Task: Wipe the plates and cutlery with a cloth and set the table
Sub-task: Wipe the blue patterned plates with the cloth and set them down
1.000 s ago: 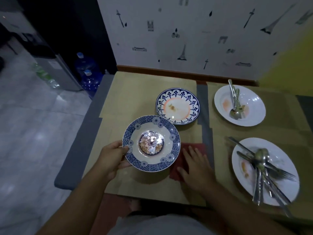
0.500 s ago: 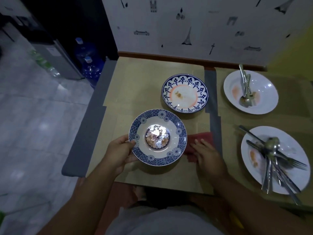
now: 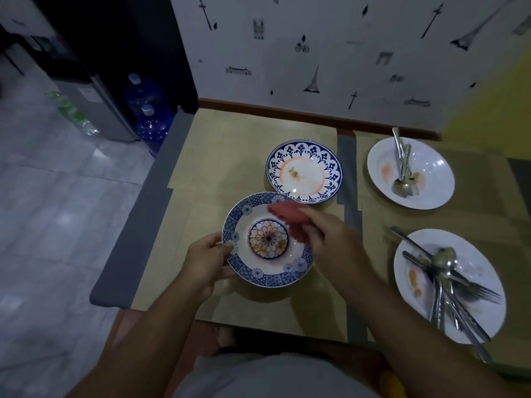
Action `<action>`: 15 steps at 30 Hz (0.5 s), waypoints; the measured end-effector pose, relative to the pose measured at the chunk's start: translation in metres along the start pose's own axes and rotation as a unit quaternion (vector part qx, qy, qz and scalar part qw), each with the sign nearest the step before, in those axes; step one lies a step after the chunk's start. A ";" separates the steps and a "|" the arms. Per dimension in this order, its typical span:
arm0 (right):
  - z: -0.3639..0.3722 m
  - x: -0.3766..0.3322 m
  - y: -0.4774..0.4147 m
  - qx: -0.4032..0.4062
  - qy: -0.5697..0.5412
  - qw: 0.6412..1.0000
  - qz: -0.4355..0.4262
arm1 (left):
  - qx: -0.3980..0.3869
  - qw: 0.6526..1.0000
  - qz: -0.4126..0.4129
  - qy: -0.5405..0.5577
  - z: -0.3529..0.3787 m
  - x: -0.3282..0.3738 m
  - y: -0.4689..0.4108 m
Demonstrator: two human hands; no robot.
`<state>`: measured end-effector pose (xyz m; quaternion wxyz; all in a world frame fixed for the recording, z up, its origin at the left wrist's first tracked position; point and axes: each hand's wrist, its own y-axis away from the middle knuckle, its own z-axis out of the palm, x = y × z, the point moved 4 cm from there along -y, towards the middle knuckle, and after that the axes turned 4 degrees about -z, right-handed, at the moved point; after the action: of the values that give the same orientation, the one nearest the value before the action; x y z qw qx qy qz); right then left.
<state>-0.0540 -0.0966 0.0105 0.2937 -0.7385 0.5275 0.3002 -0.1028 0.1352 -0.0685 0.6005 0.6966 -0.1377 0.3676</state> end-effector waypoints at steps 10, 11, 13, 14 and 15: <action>0.066 0.021 0.011 -0.310 0.245 0.915 -0.083 | -0.006 1.000 0.022 0.001 0.020 0.000 0.010; 0.066 0.021 0.011 -0.301 0.238 0.920 -0.084 | -0.006 1.000 0.023 0.002 0.021 0.000 0.011; 0.067 0.021 0.012 -0.287 0.225 0.927 -0.084 | -0.009 1.000 0.026 0.003 0.023 0.001 0.012; 0.069 0.020 0.012 -0.296 0.233 0.923 -0.085 | -0.011 1.000 0.029 0.000 0.025 0.002 0.013; 0.072 0.020 0.010 -0.311 0.248 0.914 -0.085 | -0.014 0.999 0.034 -0.007 0.026 0.003 0.014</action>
<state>-0.0684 -0.0574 -0.0520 -0.0663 -0.8855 0.3981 0.2303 -0.1004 0.1082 -0.0563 0.5963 0.6856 -0.1704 0.3813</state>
